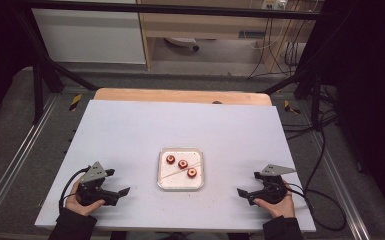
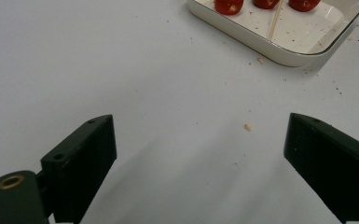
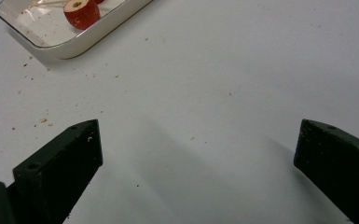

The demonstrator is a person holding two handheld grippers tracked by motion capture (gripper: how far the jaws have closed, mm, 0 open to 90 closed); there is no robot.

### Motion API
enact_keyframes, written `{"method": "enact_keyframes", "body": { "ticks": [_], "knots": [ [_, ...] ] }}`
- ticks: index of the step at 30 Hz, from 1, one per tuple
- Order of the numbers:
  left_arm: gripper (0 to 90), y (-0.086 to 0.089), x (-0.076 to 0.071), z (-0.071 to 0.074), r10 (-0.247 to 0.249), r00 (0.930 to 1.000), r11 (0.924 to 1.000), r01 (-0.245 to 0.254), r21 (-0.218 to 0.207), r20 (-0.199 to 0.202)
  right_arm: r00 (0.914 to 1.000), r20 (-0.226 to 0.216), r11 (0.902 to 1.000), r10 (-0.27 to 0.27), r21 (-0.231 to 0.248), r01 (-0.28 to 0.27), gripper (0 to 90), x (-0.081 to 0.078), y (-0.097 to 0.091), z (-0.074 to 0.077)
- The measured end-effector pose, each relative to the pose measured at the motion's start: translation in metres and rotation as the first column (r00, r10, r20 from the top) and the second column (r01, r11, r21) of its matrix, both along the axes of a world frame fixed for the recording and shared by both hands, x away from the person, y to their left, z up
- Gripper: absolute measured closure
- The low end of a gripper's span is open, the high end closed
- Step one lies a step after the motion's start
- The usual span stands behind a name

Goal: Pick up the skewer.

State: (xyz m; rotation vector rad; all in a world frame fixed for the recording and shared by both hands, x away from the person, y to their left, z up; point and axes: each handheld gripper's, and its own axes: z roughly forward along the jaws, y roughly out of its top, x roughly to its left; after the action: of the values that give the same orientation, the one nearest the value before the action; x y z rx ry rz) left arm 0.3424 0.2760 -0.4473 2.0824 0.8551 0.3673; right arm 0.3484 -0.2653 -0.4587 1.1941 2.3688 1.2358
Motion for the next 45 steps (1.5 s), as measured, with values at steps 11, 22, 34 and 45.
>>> {"method": "enact_keyframes", "body": {
  "ticks": [11, 22, 34, 45],
  "knots": [
    [9.3, -0.012, 0.0, 0.001, -0.03, 0.9995, 0.9995, 0.03, 0.007, -0.003, 1.0, 0.003, 1.0, -0.003, 0.009, 0.003, 1.5, 0.0, -0.001, 0.002],
    [9.2, -0.023, 0.0, 0.004, -0.045, 0.999, 0.9988, 0.045, 0.019, -0.002, 1.0, 0.006, 1.0, -0.005, 0.006, 0.005, 1.3, 0.0, -0.001, 0.002],
    [9.2, -0.041, 0.001, 0.011, -0.075, 0.9972, 0.9965, 0.075, 0.038, 0.001, 1.0, 0.004, 1.0, -0.002, -0.009, 0.002, 1.2, 0.0, 0.0, 0.001],
    [9.1, -0.064, 0.009, 0.021, -0.108, 0.9941, 0.9925, 0.108, 0.058, 0.002, 1.0, 0.002, 0.9999, 0.004, -0.016, -0.004, 1.2, 0.0, 0.0, 0.0]
  ]
}}
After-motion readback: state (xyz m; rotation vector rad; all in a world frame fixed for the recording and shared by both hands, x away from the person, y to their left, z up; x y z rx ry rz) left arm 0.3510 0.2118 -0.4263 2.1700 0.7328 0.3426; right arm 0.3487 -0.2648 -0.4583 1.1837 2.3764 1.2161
